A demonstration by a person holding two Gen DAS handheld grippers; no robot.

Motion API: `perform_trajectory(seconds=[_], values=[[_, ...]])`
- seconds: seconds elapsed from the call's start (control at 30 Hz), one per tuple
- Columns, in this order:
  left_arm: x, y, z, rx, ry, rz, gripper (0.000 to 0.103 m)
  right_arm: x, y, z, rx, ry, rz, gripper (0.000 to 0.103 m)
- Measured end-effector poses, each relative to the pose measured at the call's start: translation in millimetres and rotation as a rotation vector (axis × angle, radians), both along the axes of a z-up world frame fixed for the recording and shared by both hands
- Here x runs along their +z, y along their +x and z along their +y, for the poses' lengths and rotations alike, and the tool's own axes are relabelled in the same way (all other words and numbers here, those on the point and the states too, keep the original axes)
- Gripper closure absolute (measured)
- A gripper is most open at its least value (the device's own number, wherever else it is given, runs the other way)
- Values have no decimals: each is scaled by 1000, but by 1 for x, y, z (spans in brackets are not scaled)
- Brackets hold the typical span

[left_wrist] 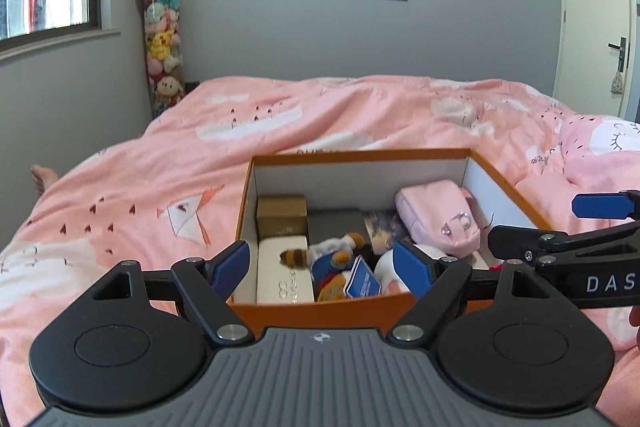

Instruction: Organize objects

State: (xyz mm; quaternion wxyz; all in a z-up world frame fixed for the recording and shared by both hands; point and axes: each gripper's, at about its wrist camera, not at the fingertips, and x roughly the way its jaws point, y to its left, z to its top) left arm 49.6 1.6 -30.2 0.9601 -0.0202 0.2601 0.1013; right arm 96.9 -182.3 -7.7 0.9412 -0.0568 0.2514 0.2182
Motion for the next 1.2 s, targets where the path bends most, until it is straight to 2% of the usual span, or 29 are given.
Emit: perform_trajectory(seconds=[0.47, 1.2], values=[[-4, 1, 7, 24, -28, 23, 8, -12, 8, 0, -27, -29, 27, 1], [-4, 2, 6, 21, -27, 28, 8, -22, 6, -3, -44, -48, 58, 1]])
